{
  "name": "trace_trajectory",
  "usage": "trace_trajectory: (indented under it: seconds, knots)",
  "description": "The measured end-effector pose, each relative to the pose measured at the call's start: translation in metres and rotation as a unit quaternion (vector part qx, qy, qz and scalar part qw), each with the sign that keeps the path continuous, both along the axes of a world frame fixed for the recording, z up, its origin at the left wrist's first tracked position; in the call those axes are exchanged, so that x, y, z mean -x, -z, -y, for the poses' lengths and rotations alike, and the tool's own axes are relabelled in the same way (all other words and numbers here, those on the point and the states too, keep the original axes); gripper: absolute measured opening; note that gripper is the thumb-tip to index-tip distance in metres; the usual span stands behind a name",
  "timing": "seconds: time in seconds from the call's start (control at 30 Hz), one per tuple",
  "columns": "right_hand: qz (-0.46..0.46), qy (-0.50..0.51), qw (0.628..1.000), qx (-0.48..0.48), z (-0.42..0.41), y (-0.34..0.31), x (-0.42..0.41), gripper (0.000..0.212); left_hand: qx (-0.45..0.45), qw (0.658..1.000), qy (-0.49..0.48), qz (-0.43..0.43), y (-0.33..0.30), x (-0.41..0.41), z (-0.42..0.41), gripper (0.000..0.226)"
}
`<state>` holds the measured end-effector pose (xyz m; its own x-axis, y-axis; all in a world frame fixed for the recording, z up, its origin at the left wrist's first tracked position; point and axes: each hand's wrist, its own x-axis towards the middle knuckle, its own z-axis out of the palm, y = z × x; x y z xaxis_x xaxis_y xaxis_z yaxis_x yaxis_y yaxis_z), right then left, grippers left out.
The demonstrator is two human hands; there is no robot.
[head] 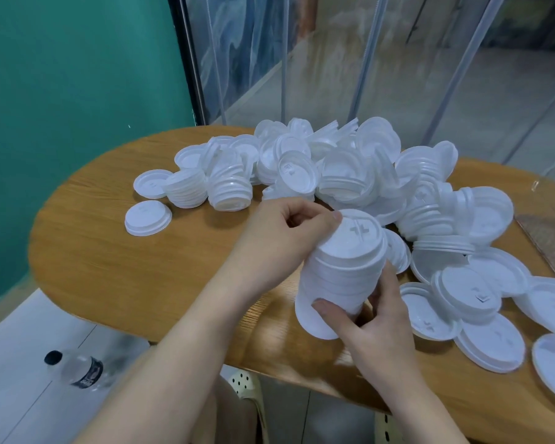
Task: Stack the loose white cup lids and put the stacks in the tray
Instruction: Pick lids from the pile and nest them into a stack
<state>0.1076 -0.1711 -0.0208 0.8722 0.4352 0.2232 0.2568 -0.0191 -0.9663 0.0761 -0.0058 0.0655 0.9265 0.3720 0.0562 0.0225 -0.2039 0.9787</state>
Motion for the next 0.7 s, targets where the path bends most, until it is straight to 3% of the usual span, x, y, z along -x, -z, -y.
trace_trajectory:
  seconds: [0.2,0.27,0.37,0.47,0.53,0.7]
  knots:
    - [0.015,0.006,1.0,0.016,-0.001,-0.002,0.0,0.081,-0.004,0.996,-0.085,0.02,0.004,0.002,-0.02,0.026]
    - [0.017,0.007,1.0,0.015,-0.001,-0.003,0.0,0.083,-0.06,0.985,-0.16,0.035,0.016,0.006,-0.044,0.018]
    - [0.005,0.012,1.0,0.012,-0.002,-0.003,0.002,0.084,-0.186,0.939,-0.288,0.021,0.044,0.018,-0.089,0.008]
    - [-0.003,0.007,1.0,0.017,-0.004,-0.005,0.003,0.079,-0.248,0.897,-0.366,-0.022,0.067,0.027,-0.125,0.027]
    - [-0.014,0.008,1.0,0.015,-0.005,-0.005,0.003,0.078,-0.294,0.869,-0.387,-0.095,0.078,0.029,-0.141,0.039]
    - [-0.03,0.017,0.999,0.037,-0.002,-0.001,0.0,0.087,-0.291,0.852,-0.386,-0.203,0.103,0.031,-0.161,0.067]
